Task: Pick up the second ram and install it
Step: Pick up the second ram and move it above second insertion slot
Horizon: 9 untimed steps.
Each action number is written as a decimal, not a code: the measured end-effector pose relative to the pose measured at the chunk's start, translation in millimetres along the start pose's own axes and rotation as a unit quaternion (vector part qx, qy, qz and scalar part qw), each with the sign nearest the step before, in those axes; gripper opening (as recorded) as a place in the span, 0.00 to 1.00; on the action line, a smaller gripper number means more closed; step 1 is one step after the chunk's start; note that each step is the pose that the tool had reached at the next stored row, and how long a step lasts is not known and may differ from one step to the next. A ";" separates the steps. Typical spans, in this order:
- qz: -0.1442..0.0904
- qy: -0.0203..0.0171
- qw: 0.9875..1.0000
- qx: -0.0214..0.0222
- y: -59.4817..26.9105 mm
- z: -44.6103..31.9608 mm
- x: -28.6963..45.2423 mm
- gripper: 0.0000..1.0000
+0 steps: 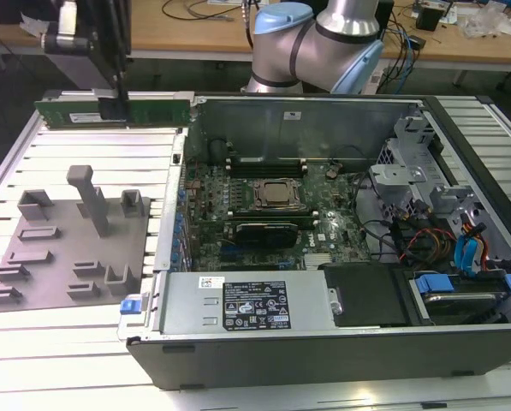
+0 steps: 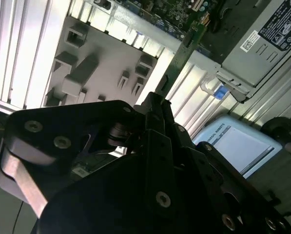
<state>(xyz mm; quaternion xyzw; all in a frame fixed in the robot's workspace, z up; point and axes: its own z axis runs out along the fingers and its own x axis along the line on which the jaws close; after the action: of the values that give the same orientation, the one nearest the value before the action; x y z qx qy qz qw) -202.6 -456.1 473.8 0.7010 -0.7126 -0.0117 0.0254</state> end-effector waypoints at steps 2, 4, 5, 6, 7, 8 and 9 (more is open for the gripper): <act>0.000 0.000 1.000 -0.001 -8.6 -0.5 -1.2 0.11; 0.000 0.000 1.000 -0.001 -13.4 -0.7 -1.9 0.11; 0.000 0.000 1.000 -0.001 -15.9 -0.8 -2.2 0.11; 0.000 0.000 1.000 -0.001 -18.5 -1.0 -2.5 0.11; 0.000 0.000 1.000 -0.001 -23.0 -1.2 -3.1 0.11; 0.000 0.000 1.000 -0.002 -27.3 -1.4 -3.7 0.11; 0.000 0.000 1.000 -0.002 -30.7 -1.6 -4.3 0.11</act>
<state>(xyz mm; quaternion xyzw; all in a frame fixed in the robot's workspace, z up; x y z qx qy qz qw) -171.8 -452.3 473.7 0.7010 -0.7125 -0.0130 0.0266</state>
